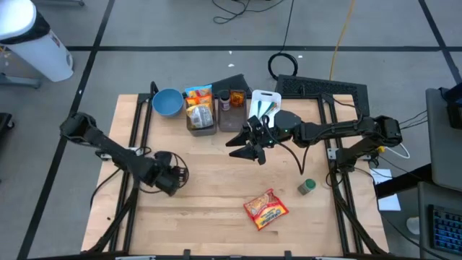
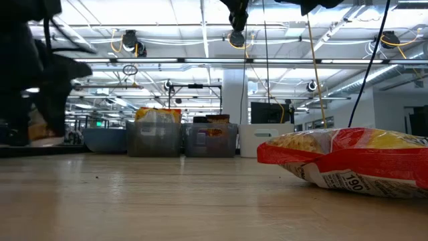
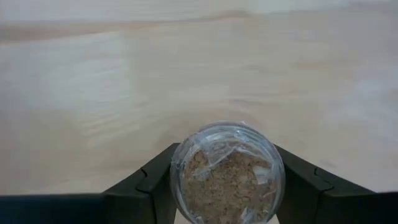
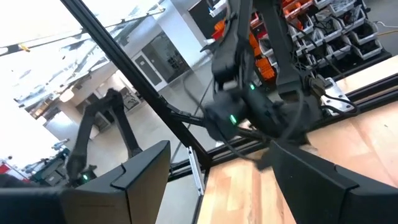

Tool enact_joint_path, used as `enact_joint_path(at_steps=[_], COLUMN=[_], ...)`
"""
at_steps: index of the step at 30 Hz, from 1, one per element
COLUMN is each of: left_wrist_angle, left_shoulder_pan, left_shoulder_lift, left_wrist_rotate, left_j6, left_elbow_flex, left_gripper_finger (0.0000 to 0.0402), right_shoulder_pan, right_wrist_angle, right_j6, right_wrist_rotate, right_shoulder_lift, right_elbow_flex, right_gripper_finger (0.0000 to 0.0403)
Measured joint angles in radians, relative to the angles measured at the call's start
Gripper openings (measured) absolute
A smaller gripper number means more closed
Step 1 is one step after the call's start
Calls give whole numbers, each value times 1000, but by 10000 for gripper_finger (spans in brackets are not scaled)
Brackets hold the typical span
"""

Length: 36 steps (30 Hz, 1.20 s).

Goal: Pick & Place Food Item
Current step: Put the brown seasoning bottle into the right black bin

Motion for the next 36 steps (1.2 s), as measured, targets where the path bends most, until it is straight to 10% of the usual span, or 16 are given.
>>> enact_joint_path(at_steps=[17,36], left_wrist_angle=[256,-133], left_shoulder_pan=[76,436], left_shoulder_lift=[-415,-15], left_wrist_rotate=[-2,404], left_j6=[799,1494], left_elbow_flex=[200,838], left_gripper_finger=[200,200], right_shoulder_pan=[1,1], right_wrist_angle=[-149,-354], right_j6=[-99,-154], right_wrist_rotate=[-32,27], right_shoulder_lift=[0,29], right_elbow_flex=[20,158], right_gripper_finger=[267,267])
